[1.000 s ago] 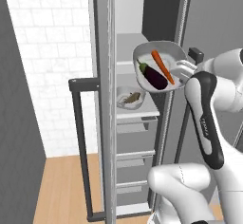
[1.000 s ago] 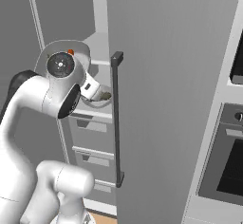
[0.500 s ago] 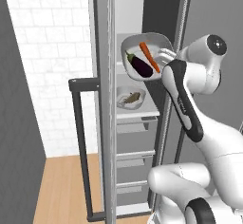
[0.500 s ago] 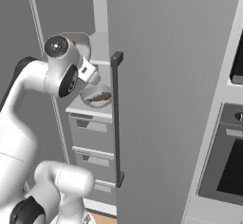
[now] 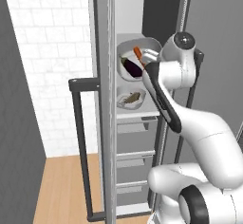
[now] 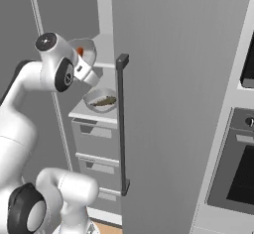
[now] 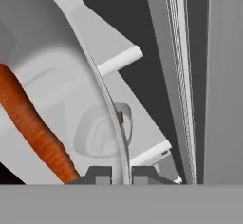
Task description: Take the meat container that has the fish and place it on the second highest rack of the freezer. Then take the vegetable container that has the carrot and eggplant and place it on the highest rack of the freezer.
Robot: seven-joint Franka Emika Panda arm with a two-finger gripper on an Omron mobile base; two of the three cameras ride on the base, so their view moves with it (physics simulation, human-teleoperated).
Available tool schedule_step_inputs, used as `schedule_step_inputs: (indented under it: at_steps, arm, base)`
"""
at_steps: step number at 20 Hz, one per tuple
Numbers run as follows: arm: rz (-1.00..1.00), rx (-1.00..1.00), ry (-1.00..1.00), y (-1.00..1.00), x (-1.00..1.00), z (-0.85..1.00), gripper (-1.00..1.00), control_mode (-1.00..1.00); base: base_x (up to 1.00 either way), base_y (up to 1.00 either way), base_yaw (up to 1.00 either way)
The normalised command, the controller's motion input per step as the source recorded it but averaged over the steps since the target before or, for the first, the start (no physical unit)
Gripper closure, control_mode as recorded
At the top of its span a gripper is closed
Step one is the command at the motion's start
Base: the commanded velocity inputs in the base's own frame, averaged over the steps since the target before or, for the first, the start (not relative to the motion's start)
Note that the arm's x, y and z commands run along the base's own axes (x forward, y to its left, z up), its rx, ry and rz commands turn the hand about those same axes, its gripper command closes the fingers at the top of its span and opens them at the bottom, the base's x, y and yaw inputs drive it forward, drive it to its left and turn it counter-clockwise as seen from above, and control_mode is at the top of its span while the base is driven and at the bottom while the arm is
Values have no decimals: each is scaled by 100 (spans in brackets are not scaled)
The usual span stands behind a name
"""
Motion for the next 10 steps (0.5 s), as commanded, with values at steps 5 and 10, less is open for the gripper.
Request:
schedule_step_inputs:
  at_steps: [5, 10]
  arm:
    - [-11, 9, 0, -8, 62, 0, 100, -100]
    - [0, 2, 0, 0, 67, 0, 100, -100]
  base:
    - [0, 0, 0]
    - [0, 0, 0]
